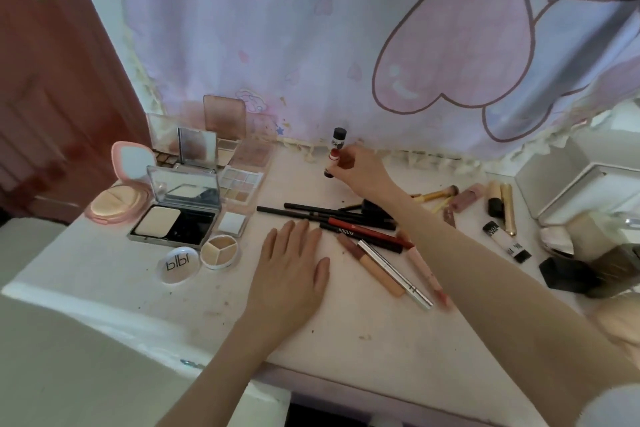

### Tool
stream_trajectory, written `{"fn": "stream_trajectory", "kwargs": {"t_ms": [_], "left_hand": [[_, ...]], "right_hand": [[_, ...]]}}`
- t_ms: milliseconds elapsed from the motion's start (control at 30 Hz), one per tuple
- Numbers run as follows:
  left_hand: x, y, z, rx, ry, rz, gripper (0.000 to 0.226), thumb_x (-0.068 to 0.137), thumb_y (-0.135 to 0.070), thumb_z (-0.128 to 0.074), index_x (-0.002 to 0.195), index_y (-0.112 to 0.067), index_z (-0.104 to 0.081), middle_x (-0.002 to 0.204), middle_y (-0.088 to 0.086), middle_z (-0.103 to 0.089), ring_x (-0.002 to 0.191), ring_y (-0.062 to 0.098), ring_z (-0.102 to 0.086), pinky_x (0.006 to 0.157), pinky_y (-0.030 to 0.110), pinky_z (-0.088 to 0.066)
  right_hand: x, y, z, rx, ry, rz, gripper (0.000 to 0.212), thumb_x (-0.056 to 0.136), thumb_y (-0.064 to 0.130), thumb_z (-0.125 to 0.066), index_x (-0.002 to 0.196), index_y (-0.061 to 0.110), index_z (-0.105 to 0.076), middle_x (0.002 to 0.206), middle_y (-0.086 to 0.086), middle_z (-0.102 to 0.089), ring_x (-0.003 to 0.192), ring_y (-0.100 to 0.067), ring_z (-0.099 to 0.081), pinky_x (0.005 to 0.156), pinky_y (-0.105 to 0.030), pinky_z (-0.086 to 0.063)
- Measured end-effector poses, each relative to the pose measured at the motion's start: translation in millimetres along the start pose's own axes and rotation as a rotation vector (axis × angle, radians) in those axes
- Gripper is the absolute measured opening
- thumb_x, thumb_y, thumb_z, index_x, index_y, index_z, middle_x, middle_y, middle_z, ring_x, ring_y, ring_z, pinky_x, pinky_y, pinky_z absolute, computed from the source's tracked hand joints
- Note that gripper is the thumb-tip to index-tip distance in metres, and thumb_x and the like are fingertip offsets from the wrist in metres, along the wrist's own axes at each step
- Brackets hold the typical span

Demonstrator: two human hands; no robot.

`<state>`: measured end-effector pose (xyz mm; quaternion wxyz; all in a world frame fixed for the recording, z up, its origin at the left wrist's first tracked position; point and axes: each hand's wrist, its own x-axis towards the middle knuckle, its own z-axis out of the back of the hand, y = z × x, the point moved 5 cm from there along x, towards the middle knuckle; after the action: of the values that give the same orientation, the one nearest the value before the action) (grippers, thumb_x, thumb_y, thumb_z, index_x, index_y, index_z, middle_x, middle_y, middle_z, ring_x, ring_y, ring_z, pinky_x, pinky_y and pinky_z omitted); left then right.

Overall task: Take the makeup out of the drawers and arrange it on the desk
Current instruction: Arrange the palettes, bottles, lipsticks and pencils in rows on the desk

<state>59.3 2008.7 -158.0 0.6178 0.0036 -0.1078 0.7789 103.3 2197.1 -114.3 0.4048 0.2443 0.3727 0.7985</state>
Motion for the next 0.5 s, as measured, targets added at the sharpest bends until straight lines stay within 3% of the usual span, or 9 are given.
{"fn": "stream_trajectory", "kwargs": {"t_ms": [100, 267, 367, 500], "left_hand": [[1, 3, -7, 0.018, 0.004, -0.002, 0.056, 0.095, -0.043, -0.014, 0.147, -0.021, -0.012, 0.156, 0.002, -0.007, 0.143, 0.018, -0.001, 0.115, 0.036, 0.006], [2, 3, -6, -0.006, -0.003, 0.004, 0.065, 0.089, -0.046, -0.001, 0.147, -0.021, -0.013, 0.156, 0.002, -0.008, 0.143, 0.019, -0.002, 0.114, 0.036, 0.009], [3, 4, -6, -0.016, -0.006, 0.014, 0.062, 0.09, -0.045, -0.005, 0.147, -0.022, -0.013, 0.156, 0.001, -0.007, 0.143, 0.018, -0.001, 0.114, 0.036, 0.009], [3, 5, -6, -0.029, -0.01, 0.02, 0.061, 0.09, -0.045, -0.008, 0.147, -0.022, -0.013, 0.156, 0.0, -0.007, 0.143, 0.017, 0.0, 0.114, 0.035, 0.009]], "right_hand": [[15, -7, -12, -0.012, -0.002, -0.031, 0.017, 0.082, 0.01, -0.063, 0.098, 0.002, -0.063, 0.099, -0.014, -0.067, 0.095, -0.026, -0.062, 0.087, -0.036, -0.048], [33, -11, -21, -0.113, -0.004, -0.035, 0.013, 0.085, 0.019, -0.059, 0.097, 0.012, -0.06, 0.09, -0.001, -0.061, 0.084, -0.016, -0.055, 0.07, -0.023, -0.039], [38, -9, -25, -0.171, 0.002, -0.006, 0.013, 0.089, 0.026, -0.055, 0.092, 0.013, -0.058, 0.089, -0.002, -0.061, 0.08, -0.015, -0.053, 0.063, -0.023, -0.034], [39, -11, -27, -0.138, 0.002, -0.026, 0.021, 0.089, 0.027, -0.055, 0.097, 0.008, -0.061, 0.094, -0.007, -0.065, 0.083, -0.017, -0.056, 0.068, -0.023, -0.037]]}}
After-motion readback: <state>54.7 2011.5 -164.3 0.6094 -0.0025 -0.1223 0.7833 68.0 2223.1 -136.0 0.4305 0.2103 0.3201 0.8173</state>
